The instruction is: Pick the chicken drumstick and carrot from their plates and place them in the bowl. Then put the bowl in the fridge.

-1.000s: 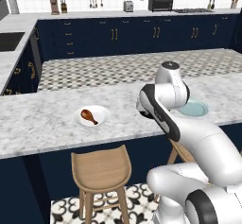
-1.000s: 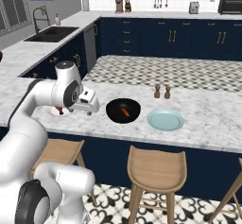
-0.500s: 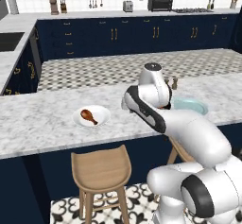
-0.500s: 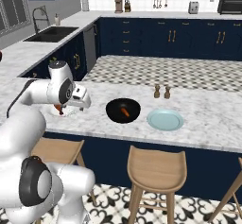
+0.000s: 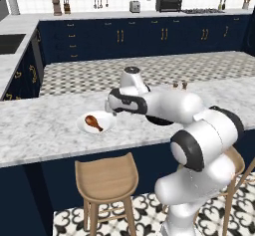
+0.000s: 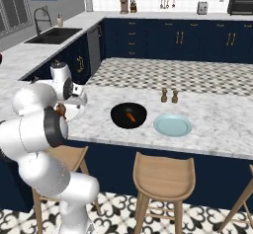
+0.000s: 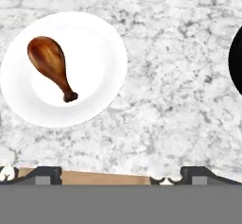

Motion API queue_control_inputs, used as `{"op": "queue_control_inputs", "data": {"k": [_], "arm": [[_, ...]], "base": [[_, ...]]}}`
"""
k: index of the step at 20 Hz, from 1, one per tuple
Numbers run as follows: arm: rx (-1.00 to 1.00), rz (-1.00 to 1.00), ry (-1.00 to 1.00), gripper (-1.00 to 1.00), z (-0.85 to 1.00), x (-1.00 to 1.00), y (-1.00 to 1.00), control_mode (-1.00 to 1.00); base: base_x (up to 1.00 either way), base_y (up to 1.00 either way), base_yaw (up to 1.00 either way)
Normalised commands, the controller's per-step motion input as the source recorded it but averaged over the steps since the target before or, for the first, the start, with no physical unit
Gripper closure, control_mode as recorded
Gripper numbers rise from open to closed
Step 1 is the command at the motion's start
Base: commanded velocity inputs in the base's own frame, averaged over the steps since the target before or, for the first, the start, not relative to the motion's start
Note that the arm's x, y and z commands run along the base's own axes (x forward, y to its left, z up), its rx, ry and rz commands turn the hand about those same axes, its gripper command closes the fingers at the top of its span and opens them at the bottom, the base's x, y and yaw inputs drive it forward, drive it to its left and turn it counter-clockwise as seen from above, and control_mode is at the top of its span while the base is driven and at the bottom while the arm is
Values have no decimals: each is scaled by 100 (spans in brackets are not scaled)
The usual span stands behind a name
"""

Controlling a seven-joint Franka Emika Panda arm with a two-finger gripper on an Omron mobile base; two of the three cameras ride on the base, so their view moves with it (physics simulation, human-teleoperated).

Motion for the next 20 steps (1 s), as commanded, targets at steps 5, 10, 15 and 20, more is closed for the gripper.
{"op": "queue_control_inputs", "data": {"k": [5,10,15,20], "arm": [[0,4,12,-100,-26,62,42,-100],[-7,1,1,-100,-30,32,37,-100],[-1,10,0,-100,-46,36,36,-100],[5,22,0,-100,-28,29,17,-100]], "base": [[0,0,0],[0,0,0],[0,0,0],[0,0,0]]}}
